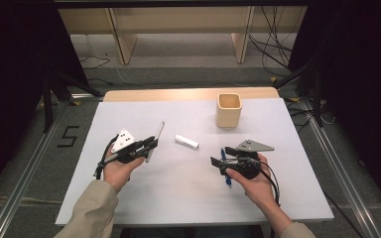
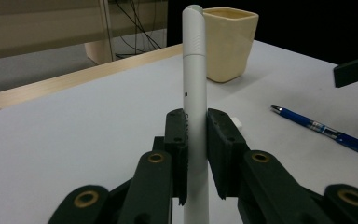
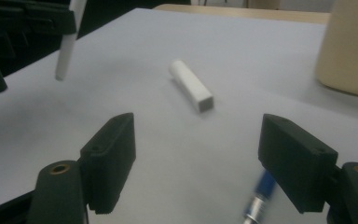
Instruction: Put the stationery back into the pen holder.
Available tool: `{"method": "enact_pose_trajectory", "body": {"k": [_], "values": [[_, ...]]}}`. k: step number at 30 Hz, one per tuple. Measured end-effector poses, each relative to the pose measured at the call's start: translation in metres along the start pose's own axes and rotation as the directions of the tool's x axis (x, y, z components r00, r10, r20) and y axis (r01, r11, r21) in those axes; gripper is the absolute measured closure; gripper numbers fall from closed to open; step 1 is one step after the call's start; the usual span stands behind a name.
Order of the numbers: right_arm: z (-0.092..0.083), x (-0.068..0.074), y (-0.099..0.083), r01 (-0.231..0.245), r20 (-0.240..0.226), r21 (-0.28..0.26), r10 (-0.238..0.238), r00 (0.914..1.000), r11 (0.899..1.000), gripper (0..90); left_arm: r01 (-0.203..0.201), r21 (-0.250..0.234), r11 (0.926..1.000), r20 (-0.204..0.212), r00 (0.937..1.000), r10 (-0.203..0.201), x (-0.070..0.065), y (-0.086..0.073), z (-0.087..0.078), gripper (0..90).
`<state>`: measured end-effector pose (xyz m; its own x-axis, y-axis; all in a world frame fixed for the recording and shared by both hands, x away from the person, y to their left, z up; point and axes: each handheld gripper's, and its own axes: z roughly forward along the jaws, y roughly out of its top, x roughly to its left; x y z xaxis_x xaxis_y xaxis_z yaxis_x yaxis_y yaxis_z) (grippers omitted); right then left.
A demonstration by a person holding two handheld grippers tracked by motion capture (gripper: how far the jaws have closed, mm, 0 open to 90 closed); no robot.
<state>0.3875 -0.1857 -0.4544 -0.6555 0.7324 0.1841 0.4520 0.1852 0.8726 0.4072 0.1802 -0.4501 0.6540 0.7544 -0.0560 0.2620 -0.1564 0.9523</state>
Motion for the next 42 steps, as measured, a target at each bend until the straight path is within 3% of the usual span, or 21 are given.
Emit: {"method": "enact_pose_trajectory", "body": {"k": [3,6,12,19,25,42], "values": [[0.012,0.008,0.008,-0.005,-0.030,-0.012,0.004,0.9995,1.000,29.7,-0.004,0.003,1.0000,0.014,0.9999,0.003,-0.007,0.001,0.005,78.6],[0.024,0.016,0.016,0.012,-0.019,-0.009,-0.012,0.9997,1.000,30.4,-0.010,0.015,0.9998,0.017,0.9998,0.010,-0.014,0.001,0.009,78.6],[0.044,0.029,0.029,-0.020,-0.070,-0.030,0.018,0.9974,0.999,32.2,-0.040,0.020,0.9990,0.034,0.9987,0.040,-0.027,0.002,0.016,78.6],[0.057,0.039,0.041,-0.051,-0.119,-0.068,0.043,0.9920,0.996,40.1,-0.056,0.035,0.9978,0.041,0.9977,0.054,-0.037,0.001,0.022,78.6],[0.068,0.043,0.047,-0.085,-0.156,-0.079,0.071,0.9851,0.993,45.6,-0.066,0.037,0.9971,0.054,0.9965,0.064,-0.045,0.001,0.026,78.5],[0.078,0.045,0.049,-0.155,-0.189,-0.095,0.135,0.9727,0.983,57.7,-0.080,0.023,0.9965,0.070,0.9945,0.078,-0.056,0.003,0.031,78.5]]}}
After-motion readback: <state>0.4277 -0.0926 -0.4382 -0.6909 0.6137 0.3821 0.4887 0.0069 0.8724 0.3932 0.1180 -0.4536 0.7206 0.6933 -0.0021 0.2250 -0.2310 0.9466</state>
